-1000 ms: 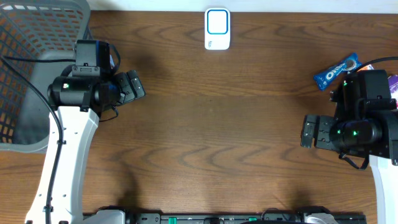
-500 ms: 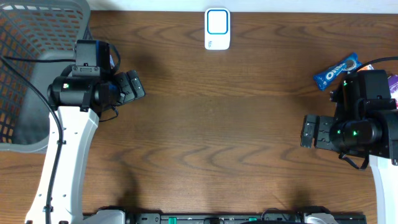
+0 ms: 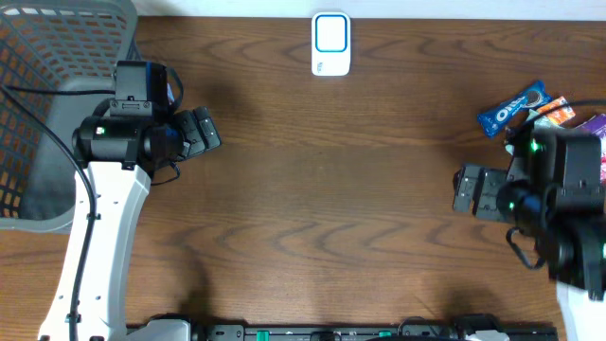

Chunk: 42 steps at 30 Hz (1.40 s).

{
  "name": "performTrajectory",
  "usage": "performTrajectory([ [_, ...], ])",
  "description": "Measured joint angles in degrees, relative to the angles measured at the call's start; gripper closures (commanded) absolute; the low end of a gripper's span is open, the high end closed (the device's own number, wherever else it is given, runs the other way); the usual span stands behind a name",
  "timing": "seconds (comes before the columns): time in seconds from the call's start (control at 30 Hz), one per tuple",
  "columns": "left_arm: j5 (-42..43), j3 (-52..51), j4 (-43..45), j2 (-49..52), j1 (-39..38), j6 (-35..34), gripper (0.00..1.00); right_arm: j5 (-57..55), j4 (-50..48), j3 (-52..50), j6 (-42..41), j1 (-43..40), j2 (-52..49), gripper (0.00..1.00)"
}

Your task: Scan the item barcode

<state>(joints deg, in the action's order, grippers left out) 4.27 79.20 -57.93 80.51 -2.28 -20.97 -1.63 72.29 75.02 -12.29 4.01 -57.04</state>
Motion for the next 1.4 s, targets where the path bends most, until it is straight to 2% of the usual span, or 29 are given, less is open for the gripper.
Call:
performTrajectory([
  [0.37,0.0,0.0,-0.07,0.0,0.0,0.0,0.02,3.19,-26.05,-25.59,6.32,0.0,24.22,0.01],
  [0.83,0.0,0.0,-0.07,-0.02,0.0,0.0,0.02,8.96,-47.95,-53.51,14.14,0.0,46.64,0.01],
  [1.07,0.0,0.0,-0.09,-0.02,0.0,0.0,0.02,10.23,-59.36,-64.41,14.91,-0.02,53.79,0.01],
  [1.4,0.0,0.0,-0.07,-0.02,0.0,0.0,0.02,10.86,-69.64,-71.34,15.08,-1.22,56.22,0.01],
])
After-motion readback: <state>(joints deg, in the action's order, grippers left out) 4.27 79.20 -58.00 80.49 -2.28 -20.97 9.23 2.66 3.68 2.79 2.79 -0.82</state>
